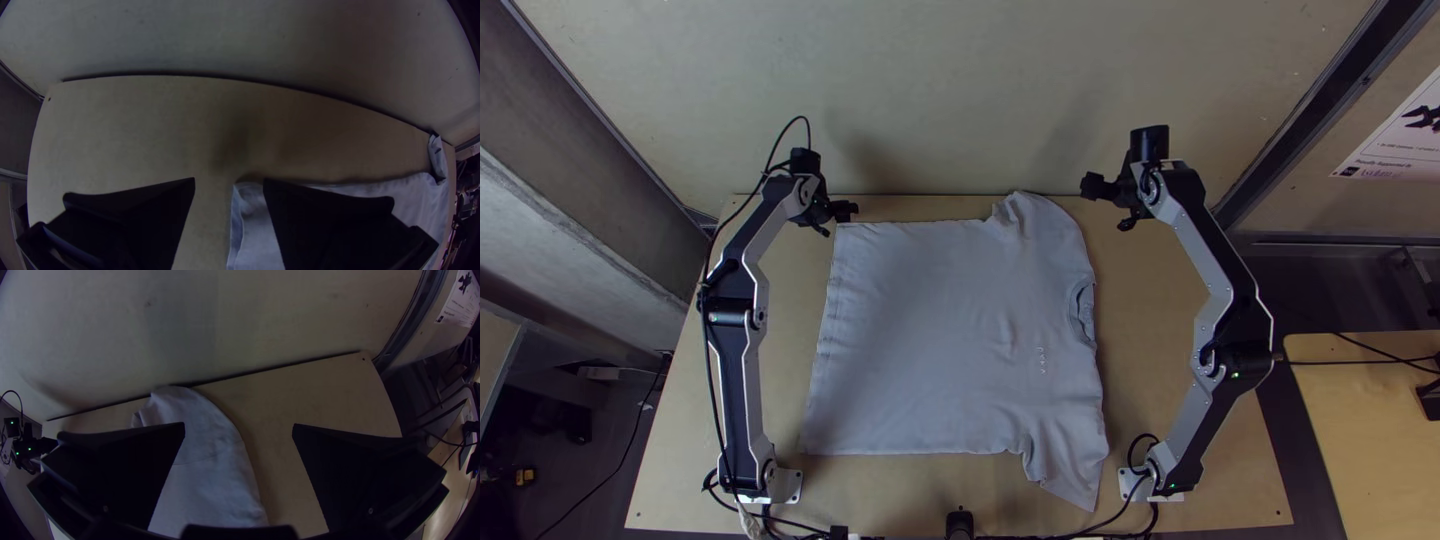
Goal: Fold the t-shirt
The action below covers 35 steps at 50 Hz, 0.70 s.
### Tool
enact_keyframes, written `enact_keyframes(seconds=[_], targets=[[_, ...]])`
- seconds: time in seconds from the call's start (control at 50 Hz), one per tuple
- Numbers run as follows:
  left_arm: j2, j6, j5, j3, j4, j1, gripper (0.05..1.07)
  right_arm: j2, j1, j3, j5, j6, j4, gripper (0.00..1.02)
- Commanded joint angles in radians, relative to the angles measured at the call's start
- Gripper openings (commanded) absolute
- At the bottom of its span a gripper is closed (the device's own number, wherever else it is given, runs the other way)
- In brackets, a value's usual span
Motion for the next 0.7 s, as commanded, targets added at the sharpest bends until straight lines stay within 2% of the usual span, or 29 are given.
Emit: enact_keyframes(seconds=[0.0,0.28,0.48,0.52,0.54,0.56,0.58,0.68], targets=[[0.031,0.018,-0.007,0.033,-0.027,-0.009,0.58,0.042,-0.011,0.034,-0.006,0.023,-0.008,0.98],[0.065,0.025,-0.008,0.033,-0.047,-0.029,0.59,0.103,-0.005,0.065,-0.006,0.028,-0.008,0.98],[0.065,0.027,-0.008,0.014,-0.124,-0.055,0.57,0.2,-0.002,0.154,-0.004,0.028,-0.025,0.98],[0.063,0.03,-0.008,0.01,-0.125,-0.059,0.4,0.228,-0.002,0.18,-0.004,0.028,-0.034,0.98],[0.063,0.03,-0.008,0.01,-0.125,-0.059,0.27,0.243,-0.002,0.198,-0.006,0.028,-0.044,0.99],[0.063,0.03,-0.008,0.008,-0.12,-0.059,0.09,0.258,-0.002,0.217,-0.006,0.028,-0.053,0.98],[0.062,0.03,-0.01,0.01,-0.119,-0.059,0.07,0.275,-0.002,0.238,-0.006,0.026,-0.062,0.98],[0.049,0.041,-0.008,0.01,-0.113,-0.058,0.07,0.372,0.001,0.367,-0.021,0.023,-0.14,0.98]])
